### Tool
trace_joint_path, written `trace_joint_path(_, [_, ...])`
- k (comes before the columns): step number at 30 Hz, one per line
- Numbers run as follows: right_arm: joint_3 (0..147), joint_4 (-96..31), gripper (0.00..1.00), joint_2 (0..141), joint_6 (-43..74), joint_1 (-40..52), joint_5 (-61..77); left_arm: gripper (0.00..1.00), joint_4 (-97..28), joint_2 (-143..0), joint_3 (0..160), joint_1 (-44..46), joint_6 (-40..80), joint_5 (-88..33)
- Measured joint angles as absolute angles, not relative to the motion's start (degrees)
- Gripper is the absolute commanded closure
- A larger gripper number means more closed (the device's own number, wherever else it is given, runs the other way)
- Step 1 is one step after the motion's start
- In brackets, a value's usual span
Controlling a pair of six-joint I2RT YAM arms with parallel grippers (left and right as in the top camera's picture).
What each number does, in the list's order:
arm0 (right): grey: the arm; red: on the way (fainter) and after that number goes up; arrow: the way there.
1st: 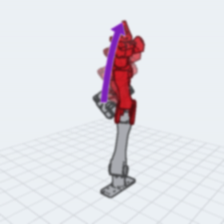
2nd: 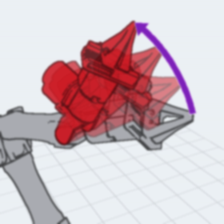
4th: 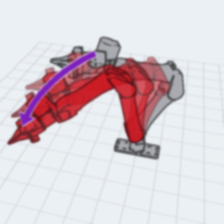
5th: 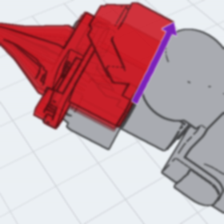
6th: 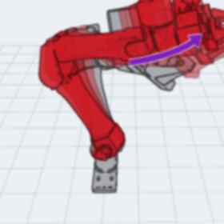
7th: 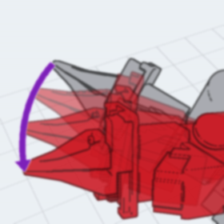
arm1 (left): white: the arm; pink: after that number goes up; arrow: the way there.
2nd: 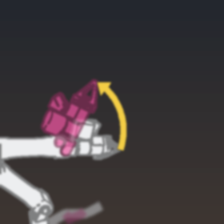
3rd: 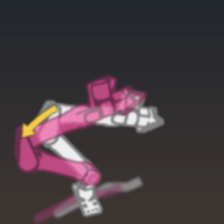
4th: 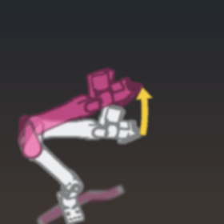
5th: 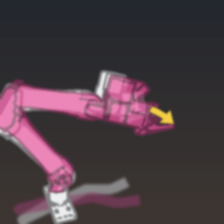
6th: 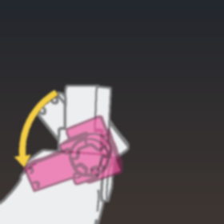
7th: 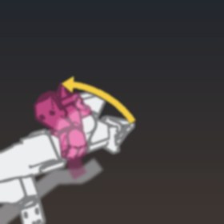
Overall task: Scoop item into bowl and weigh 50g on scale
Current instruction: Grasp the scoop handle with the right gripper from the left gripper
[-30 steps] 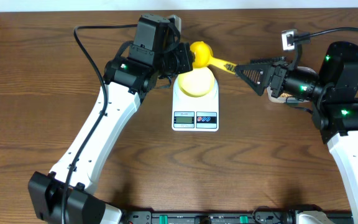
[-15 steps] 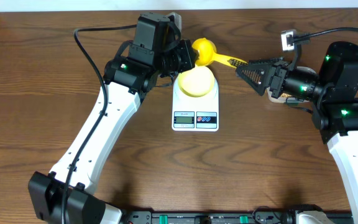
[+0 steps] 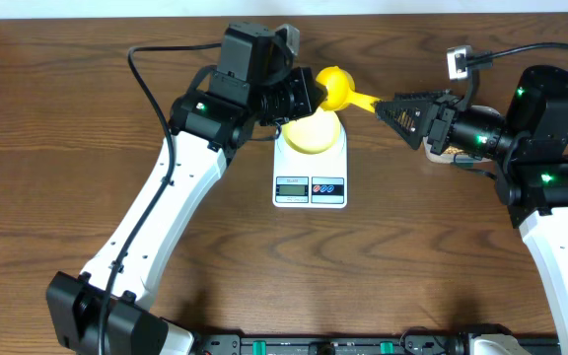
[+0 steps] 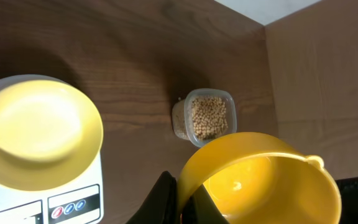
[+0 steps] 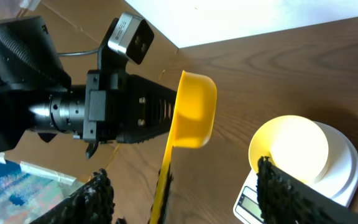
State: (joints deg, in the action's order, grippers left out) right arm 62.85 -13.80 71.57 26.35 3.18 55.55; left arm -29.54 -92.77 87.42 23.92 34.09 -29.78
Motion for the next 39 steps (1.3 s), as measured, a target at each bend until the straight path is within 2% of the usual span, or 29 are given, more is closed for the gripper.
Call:
trace_joint_path(3, [62.85, -13.63, 0.47, 71.72, 26.11, 3.2, 55.44, 0.93, -29.56, -92.77, 87.42, 24.32, 33.12, -29.82])
trace_joint_path(7, [62.85, -13.58, 0.54, 71.99, 26.33, 3.2, 55.33, 0.93, -29.56, -92.77, 87.42, 24.34, 31.77, -29.87])
trace_joint_path(14, [62.85, -13.61, 0.5, 72.38, 26.59, 3.29, 55.27, 0.93, -29.54, -92.77, 87.42, 24.34, 29.89, -29.65])
trace_joint_path(21, [62.85, -13.58, 0.53, 72.49, 26.59, 5.61, 55.27, 0.93, -29.52, -92.77, 87.42, 24.34, 29.52, -29.63])
trace_joint_path(26, [62.85, -13.63, 0.64, 73.12, 27.0, 6.02, 55.27, 0.93, -29.52, -92.77, 87.42, 24.34, 29.47, -29.63])
trace_joint_path(33, [62.85, -13.8, 0.97, 73.23, 27.14, 6.02, 55.24, 0.93, -29.52, -92.77, 87.42, 24.34, 28.42, -29.19])
trace_joint_path(39, [62.85, -14.52, 0.99, 73.25, 27.59, 6.02, 54.81, 0.93, -29.63, -92.77, 87.42, 24.36, 28.01, -28.69])
